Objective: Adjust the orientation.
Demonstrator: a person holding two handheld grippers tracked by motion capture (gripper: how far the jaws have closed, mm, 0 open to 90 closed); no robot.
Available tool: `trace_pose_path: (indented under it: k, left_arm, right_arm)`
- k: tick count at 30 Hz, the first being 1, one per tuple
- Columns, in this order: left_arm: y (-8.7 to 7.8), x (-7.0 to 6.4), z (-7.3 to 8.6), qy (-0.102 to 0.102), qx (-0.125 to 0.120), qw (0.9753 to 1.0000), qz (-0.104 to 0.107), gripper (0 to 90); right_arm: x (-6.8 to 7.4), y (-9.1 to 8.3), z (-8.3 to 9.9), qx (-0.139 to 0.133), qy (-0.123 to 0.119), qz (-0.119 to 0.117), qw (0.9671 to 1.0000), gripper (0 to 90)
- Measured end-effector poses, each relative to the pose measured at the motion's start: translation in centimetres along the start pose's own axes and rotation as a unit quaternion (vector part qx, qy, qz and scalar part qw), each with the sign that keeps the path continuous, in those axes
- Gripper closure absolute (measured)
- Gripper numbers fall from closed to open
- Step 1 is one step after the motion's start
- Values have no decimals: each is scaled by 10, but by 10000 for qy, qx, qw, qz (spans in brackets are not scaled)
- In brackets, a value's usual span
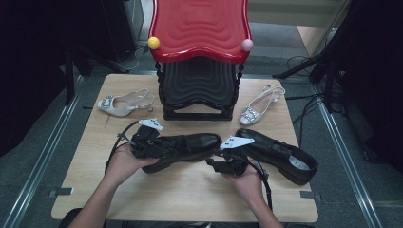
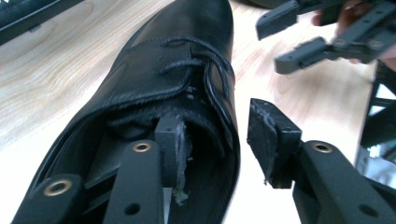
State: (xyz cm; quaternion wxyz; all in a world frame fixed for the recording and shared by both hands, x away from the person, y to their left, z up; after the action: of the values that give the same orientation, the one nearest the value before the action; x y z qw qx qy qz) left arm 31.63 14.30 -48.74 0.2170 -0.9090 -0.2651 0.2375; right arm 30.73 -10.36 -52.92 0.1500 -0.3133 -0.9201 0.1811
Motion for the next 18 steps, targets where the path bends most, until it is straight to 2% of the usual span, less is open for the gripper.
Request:
trace_pose_path:
  k: [2, 7, 9, 11, 12, 14, 18]
  left_arm:
    - [-7, 0, -1, -11, 16, 10000, 11, 557]
    - [-24, 1, -3, 109, -27, 9998, -188, 535]
    - [-30, 1, -4, 78, -89, 9997, -230, 534]
    - [-36, 2, -4, 72, -92, 9995, -281, 516]
    - [-39, 3, -4, 51, -89, 9995, -283, 516]
    - [-45, 6, -2, 35, -98, 9990, -425, 502]
    - [-54, 10, -1, -6, -186, 9985, -508, 517]
  right_arm:
    - [0, 2, 0, -14, 7, -5, 10000, 553]
    - [2, 9, -1, 3, 73, -83, 9999, 618]
    - [3, 12, -1, 29, 95, -114, 9999, 663]
    - [6, 17, -1, 54, 124, -212, 9997, 747]
    - [6, 17, -1, 54, 124, -212, 9997, 747]
    - [8, 20, -1, 103, 111, -240, 9996, 810]
    - [13, 26, -1, 186, 86, -277, 9994, 886]
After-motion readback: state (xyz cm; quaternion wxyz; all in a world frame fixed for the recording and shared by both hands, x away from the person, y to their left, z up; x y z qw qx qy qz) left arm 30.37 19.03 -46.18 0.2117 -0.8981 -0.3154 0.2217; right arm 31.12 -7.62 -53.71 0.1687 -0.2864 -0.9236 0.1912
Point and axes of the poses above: each handheld gripper's, and its own axes: y roughly forward along the jaws, z roughly out of its underside, x roughly to its left, the point moved 4 cm from there along y, roughly forward along the jaws, and after that the axes turned 15 degrees about -x, right-handed, at the moved point
